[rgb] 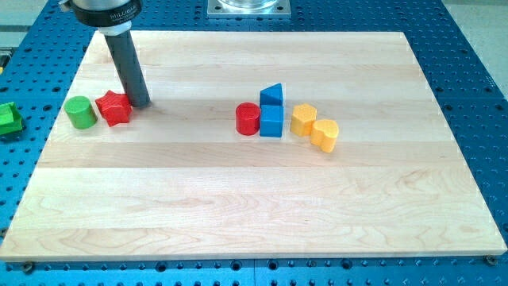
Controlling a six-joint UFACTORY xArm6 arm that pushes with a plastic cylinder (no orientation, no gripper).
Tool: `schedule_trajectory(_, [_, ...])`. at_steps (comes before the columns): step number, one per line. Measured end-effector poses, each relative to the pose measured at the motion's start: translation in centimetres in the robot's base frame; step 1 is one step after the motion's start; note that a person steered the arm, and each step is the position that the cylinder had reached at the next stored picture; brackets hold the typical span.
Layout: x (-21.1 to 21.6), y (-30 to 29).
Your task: Separate the red circle from the blue cube
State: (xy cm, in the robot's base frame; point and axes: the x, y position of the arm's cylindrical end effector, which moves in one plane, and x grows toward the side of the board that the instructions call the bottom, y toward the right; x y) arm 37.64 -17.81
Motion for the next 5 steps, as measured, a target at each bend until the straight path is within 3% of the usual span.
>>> schedule_trajectory(1, [1.5, 4.3])
schedule_trajectory(3, [10.2, 11.1])
schedule_trajectory(4, [7.9, 17.9])
schedule_trajectory(5, [3.1, 21.1])
